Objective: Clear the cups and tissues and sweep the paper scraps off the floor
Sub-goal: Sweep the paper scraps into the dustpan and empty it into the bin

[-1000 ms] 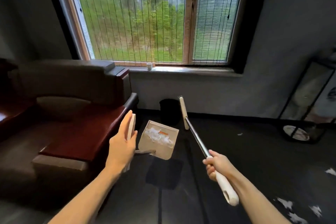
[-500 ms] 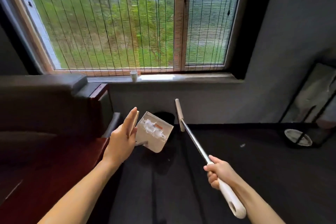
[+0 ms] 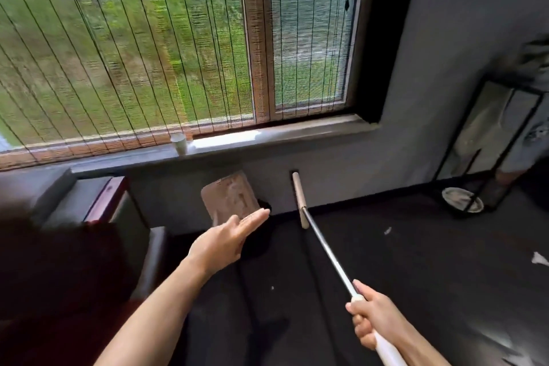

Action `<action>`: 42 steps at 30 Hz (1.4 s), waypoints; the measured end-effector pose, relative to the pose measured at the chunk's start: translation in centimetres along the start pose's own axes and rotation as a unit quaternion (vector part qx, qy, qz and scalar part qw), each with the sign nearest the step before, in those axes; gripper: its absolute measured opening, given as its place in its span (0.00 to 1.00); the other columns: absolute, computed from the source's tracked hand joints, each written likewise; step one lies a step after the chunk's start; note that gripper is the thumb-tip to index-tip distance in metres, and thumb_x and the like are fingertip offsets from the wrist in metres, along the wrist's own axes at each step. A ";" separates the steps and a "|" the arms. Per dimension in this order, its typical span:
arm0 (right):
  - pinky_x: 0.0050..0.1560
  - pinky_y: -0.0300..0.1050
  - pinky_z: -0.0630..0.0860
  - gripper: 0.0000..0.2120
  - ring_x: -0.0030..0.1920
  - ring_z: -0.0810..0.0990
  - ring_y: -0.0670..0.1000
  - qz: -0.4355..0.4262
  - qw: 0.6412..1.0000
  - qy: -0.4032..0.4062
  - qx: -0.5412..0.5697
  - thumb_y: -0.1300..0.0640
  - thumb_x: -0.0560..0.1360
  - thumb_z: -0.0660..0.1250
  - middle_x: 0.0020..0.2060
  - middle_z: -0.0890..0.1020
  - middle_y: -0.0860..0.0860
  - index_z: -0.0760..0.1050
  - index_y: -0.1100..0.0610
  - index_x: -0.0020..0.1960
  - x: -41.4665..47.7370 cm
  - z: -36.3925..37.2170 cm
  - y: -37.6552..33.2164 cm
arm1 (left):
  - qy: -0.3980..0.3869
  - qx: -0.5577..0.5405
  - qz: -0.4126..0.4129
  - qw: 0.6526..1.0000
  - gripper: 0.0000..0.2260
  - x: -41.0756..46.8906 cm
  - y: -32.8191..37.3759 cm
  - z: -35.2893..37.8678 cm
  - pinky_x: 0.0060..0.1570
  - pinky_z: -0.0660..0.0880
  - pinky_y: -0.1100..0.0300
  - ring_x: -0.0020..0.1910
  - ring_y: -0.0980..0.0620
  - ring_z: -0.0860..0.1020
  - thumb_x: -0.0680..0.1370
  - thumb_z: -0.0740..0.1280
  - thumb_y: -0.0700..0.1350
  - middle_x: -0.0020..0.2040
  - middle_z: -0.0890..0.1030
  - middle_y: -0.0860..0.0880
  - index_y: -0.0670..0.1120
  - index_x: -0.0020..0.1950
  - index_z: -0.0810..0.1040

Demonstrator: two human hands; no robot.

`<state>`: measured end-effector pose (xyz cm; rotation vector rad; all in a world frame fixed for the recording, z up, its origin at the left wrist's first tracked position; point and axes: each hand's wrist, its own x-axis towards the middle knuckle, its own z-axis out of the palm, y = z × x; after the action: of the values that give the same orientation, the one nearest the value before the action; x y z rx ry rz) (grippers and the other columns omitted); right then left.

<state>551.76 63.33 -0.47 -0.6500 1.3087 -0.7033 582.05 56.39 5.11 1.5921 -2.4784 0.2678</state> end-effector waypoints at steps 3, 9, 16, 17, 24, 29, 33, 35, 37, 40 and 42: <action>0.18 0.34 0.63 0.34 0.18 0.65 0.48 0.003 1.000 -0.001 0.017 0.72 0.75 0.61 0.21 0.67 0.53 0.57 0.50 0.76 1.5 0.5 -0.9 | -0.084 0.017 0.064 0.994 0.44 2.2 -1.6 4.2 0.45 0.79 0.56 0.47 0.49 0.79 0.72 0.57 0.35 0.71 0.68 0.53 0.64 0.71 0.30; 0.18 0.32 0.63 0.34 0.16 0.64 0.46 -0.001 1.000 0.002 0.008 0.73 0.76 0.60 0.20 0.68 0.53 0.57 0.52 0.76 4.3 1.0 -3.7 | -0.089 0.027 0.115 0.989 0.55 4.2 -3.1 6.8 0.36 0.76 0.67 0.37 0.58 0.79 0.60 0.73 0.37 0.61 0.78 0.54 0.57 0.76 0.41; 0.17 0.33 0.62 0.35 0.17 0.65 0.44 0.009 0.999 -0.034 0.018 0.72 0.77 0.59 0.20 0.69 0.50 0.52 0.51 0.77 7.3 2.9 -7.0 | -0.149 0.099 0.078 0.981 0.32 4.6 -4.8 8.5 0.54 0.74 0.61 0.60 0.54 0.76 0.81 0.53 0.54 0.68 0.70 0.52 0.51 0.75 0.34; 0.17 0.33 0.63 0.34 0.17 0.65 0.43 0.008 0.999 -0.037 0.020 0.72 0.77 0.59 0.20 0.69 0.50 0.52 0.51 0.77 7.7 3.2 -7.2 | -0.173 0.074 0.057 0.980 0.31 4.7 -4.7 8.8 0.53 0.74 0.57 0.58 0.51 0.77 0.81 0.52 0.59 0.65 0.73 0.51 0.53 0.77 0.39; 0.17 0.33 0.63 0.34 0.18 0.65 0.43 0.012 0.998 -0.051 0.036 0.71 0.77 0.58 0.20 0.71 0.49 0.52 0.51 0.77 8.7 4.3 -8.1 | -0.179 -0.083 -0.094 0.976 0.18 5.0 -4.1 10.1 0.47 0.69 0.57 0.50 0.52 0.78 0.73 0.58 0.69 0.47 0.79 0.56 0.56 0.47 0.72; 0.17 0.33 0.63 0.34 0.18 0.65 0.43 0.021 0.997 -0.060 0.041 0.71 0.78 0.58 0.21 0.69 0.50 0.52 0.50 0.78 9.0 4.3 -7.8 | -0.251 -0.172 -0.181 0.935 0.19 4.4 -4.3 10.1 0.39 0.73 0.58 0.38 0.53 0.79 0.71 0.60 0.69 0.37 0.77 0.54 0.54 0.39 0.71; 0.16 0.33 0.63 0.34 0.18 0.65 0.43 0.031 0.996 -0.062 0.050 0.71 0.78 0.58 0.20 0.69 0.49 0.52 0.50 0.77 9.1 4.2 -7.3 | -0.212 -0.063 -0.167 0.961 0.21 5.0 -3.6 10.1 0.38 0.70 0.58 0.44 0.47 0.80 0.71 0.57 0.71 0.40 0.78 0.52 0.54 0.46 0.74; 0.17 0.33 0.63 0.34 0.18 0.65 0.43 0.030 0.996 -0.063 0.060 0.71 0.77 0.58 0.20 0.69 0.49 0.52 0.50 0.77 9.1 4.1 -7.2 | -0.206 -0.012 -0.126 0.970 0.23 5.5 -2.6 10.3 0.38 0.71 0.57 0.46 0.45 0.81 0.71 0.58 0.70 0.43 0.81 0.50 0.52 0.48 0.74; 0.17 0.32 0.62 0.34 0.18 0.65 0.43 0.028 0.995 -0.062 0.073 0.71 0.77 0.58 0.22 0.69 0.50 0.52 0.50 0.77 9.1 3.8 -7.1 | -0.205 0.006 -0.099 0.974 0.23 5.6 -1.8 10.5 0.37 0.69 0.57 0.47 0.45 0.81 0.71 0.58 0.69 0.44 0.82 0.49 0.50 0.47 0.73; 0.17 0.33 0.63 0.34 0.18 0.65 0.43 0.024 0.995 -0.056 0.075 0.71 0.77 0.58 0.22 0.69 0.50 0.52 0.49 0.77 8.8 3.2 -7.0 | -0.196 0.015 -0.097 0.976 0.23 5.1 -1.5 10.3 0.35 0.67 0.58 0.47 0.47 0.81 0.72 0.56 0.70 0.45 0.82 0.49 0.51 0.46 0.71; 0.17 0.33 0.63 0.35 0.18 0.65 0.43 0.019 0.995 -0.052 0.079 0.71 0.77 0.59 0.22 0.69 0.50 0.52 0.50 0.77 8.7 2.7 -6.9 | -0.201 0.016 -0.097 0.975 0.24 4.4 -1.5 10.2 0.34 0.67 0.58 0.47 0.47 0.81 0.72 0.55 0.71 0.44 0.82 0.50 0.51 0.45 0.70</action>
<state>554.85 52.35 -0.21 -0.5250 1.1548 -0.7245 581.05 49.36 -3.56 2.0608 -2.5749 -0.0522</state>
